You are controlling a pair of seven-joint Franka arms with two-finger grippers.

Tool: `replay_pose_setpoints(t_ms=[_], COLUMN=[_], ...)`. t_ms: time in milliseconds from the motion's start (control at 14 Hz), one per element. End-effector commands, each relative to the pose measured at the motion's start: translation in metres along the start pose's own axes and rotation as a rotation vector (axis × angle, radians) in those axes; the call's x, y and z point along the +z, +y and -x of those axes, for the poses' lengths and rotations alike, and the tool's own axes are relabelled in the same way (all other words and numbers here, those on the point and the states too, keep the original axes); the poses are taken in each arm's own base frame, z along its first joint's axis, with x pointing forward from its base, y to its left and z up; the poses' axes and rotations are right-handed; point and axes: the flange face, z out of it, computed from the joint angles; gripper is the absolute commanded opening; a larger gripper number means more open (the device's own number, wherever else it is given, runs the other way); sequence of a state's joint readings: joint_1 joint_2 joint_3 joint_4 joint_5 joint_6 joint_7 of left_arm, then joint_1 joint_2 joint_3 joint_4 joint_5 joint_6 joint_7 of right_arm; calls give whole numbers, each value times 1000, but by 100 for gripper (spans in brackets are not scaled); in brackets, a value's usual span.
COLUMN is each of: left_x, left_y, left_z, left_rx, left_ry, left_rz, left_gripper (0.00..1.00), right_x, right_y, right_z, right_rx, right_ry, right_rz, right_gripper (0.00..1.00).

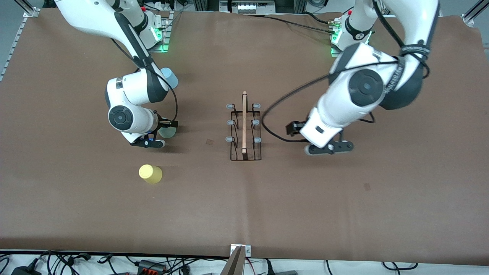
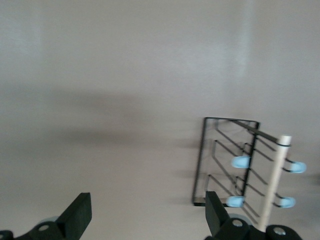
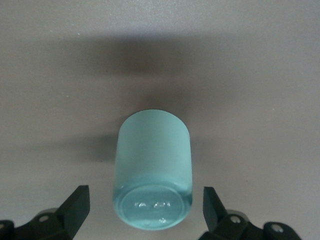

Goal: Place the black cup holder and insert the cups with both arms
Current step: 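Release the rack with the left gripper while the right gripper lifts the cup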

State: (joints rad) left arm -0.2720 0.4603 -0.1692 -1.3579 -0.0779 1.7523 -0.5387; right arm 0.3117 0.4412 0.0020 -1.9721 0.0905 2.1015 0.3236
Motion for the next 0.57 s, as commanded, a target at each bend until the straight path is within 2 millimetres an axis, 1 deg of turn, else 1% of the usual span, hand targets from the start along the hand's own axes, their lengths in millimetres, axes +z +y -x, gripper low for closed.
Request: replay_pose_setpoints(t_ms=[0,71,143,214,286,357,429,500], left_x=[-6,-7,-12,-23,-29,-40,-47,-56], left_y=[-30,-39,-51,-67,-95,-115,-135,-157], left_z=[-5,-8,-10,-14,-24,-27,-29,-28], left_rx=[19,32,56,85,103,141,162,161], left_ry=[-25,-30,-30,-22,-30,-26,-29,-26], left_rz=[-21,-36,-49,-50,-48,-44,-45,-56], left_gripper=[100,100,100,100,100,100,100,100], right_x=[9,9,8,0,-9,-22,-42,-68], right_y=[1,2,1,2,1,-3,-10,-25], right_z=[-2,-3,-3,-5,-7,-6,-5,-3], right_rx=[20,21,22,25,23,15,5,-20], right_ry=[-2,1,0,6,10,8,0,3], right_rz=[-8,-9,-9,-13,-15,-16,-14,-12], right_gripper=[91,82,65,50,38,32,29,28])
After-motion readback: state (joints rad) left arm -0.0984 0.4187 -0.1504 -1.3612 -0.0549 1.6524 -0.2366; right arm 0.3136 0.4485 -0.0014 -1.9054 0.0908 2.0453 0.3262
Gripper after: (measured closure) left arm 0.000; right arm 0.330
